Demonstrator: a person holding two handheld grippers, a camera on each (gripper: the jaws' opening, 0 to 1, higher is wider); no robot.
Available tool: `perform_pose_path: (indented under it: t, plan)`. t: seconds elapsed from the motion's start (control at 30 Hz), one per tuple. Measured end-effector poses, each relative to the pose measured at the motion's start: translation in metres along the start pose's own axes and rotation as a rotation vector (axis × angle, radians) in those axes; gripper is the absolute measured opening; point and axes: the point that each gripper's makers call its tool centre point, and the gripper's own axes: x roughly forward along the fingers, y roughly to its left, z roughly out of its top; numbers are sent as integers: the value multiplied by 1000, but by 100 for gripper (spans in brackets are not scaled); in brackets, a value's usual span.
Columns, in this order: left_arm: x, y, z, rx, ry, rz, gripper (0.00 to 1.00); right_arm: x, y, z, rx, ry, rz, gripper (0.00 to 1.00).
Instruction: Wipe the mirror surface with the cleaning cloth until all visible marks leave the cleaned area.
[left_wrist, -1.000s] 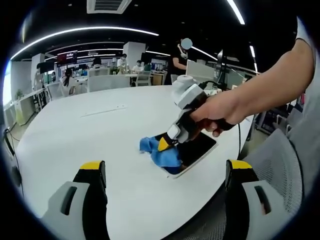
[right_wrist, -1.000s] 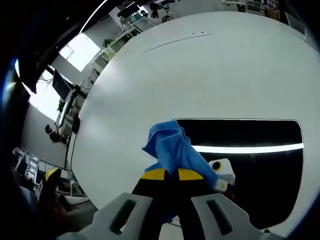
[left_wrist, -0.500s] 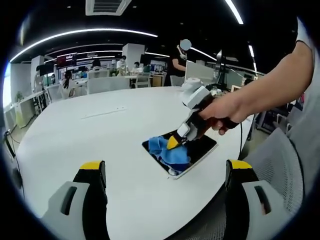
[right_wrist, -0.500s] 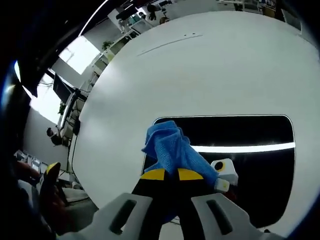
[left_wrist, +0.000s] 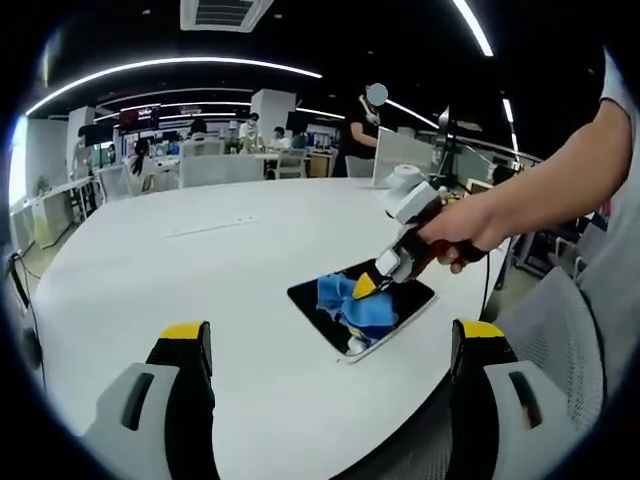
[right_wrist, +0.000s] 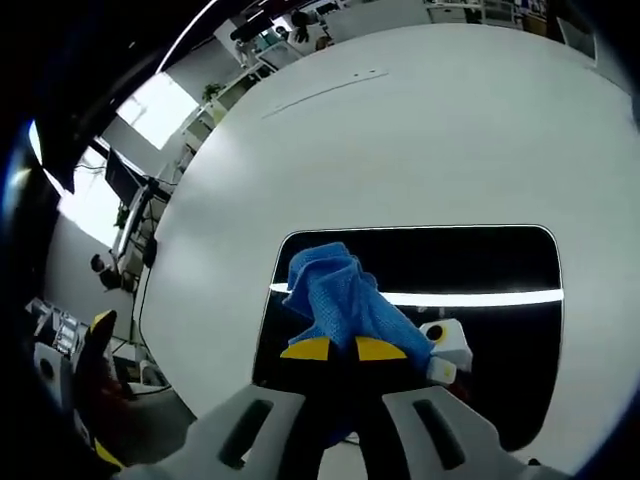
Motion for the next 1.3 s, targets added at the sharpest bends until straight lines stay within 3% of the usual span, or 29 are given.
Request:
perform_pose_path:
  t: [0.4,1.3]
  plan:
    - [1,-6,-7,11,40,-25,98,-9,-19,-2,10,-5,-17,1]
    - [1,-6,-6,-5,35,-35,99,-33,-65,0,5,-9,-75,1]
